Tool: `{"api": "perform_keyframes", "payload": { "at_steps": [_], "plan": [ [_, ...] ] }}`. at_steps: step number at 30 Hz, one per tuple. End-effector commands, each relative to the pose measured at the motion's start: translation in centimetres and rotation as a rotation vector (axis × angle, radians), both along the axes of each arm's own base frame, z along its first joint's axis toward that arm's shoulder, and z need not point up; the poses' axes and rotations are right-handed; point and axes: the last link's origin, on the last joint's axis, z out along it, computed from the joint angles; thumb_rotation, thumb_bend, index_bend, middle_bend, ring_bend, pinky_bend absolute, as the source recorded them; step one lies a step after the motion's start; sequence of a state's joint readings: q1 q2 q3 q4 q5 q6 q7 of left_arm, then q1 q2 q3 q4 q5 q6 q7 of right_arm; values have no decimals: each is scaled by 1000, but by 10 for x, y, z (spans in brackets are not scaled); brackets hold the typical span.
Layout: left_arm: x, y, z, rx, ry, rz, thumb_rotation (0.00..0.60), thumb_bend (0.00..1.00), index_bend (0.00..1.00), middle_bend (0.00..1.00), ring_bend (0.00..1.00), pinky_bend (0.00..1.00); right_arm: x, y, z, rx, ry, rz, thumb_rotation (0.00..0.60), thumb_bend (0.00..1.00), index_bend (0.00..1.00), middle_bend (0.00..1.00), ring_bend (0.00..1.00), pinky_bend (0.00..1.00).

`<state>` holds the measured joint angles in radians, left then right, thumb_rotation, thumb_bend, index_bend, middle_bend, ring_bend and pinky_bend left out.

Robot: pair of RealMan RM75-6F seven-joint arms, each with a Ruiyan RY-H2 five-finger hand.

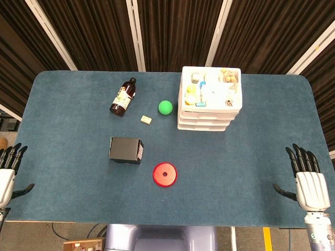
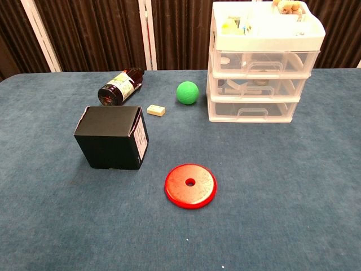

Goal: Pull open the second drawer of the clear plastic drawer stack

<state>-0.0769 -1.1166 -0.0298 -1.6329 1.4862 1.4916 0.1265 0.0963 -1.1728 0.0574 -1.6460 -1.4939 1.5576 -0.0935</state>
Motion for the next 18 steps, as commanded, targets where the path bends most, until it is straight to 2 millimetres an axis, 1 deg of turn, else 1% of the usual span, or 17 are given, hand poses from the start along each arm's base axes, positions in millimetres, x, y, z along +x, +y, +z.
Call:
{"api": "perform_keyframes", "payload": {
  "at_steps": [1, 2, 3, 4, 5, 6, 7, 10, 13, 18],
  "plan": [
    [1, 0, -1, -3, -4, -5, 600, 29, 18, 0, 0, 11, 16, -11, 0, -15, -151, 30, 600, 288, 0, 397, 374, 487],
    [1, 0, -1, -6, -5, -6, 600, 29, 18, 0, 0, 11, 23, -16, 0, -7, -223, 25, 600, 336, 0, 516, 506, 609],
    [1, 0, -2, -9, -7, -7, 600, 29, 18, 0, 0, 11, 30, -21, -2, 11, -305, 12, 600, 370, 0, 576, 576, 671],
    [2, 0, -2, -10, -8, -6, 600, 29, 16, 0, 0, 11, 35, -25, -3, 28, -361, -2, 600, 424, 0, 645, 654, 734],
    [2, 0, -3, -13, -9, -6, 600, 29, 12, 0, 0, 11, 44, -31, -7, 65, -462, -29, 600, 480, 0, 691, 705, 771],
    [2, 0, -3, -15, -12, -4, 600, 29, 7, 0, 0, 11, 52, -38, -10, 100, -547, -55, 600, 519, 0, 716, 731, 789],
    [2, 0, -3, -17, -14, -2, 600, 29, 4, 0, 0, 11, 56, -42, -12, 122, -593, -72, 600, 577, 0, 745, 757, 803],
    [2, 0, -4, -20, -31, 2, 600, 28, 1, 0, 0, 11, 74, -60, -27, 223, -751, -140, 600, 712, 0, 783, 791, 816],
    [3, 1, -3, -25, -36, -4, 600, 29, 1, 0, 0, 12, 88, -72, -43, 296, -856, -187, 600, 788, 0, 789, 797, 819],
    [3, 0, -3, -42, -55, -1, 600, 28, 1, 0, 0, 11, 108, -90, -71, 364, -933, -232, 600, 804, 0, 790, 797, 819]
  ]
}}
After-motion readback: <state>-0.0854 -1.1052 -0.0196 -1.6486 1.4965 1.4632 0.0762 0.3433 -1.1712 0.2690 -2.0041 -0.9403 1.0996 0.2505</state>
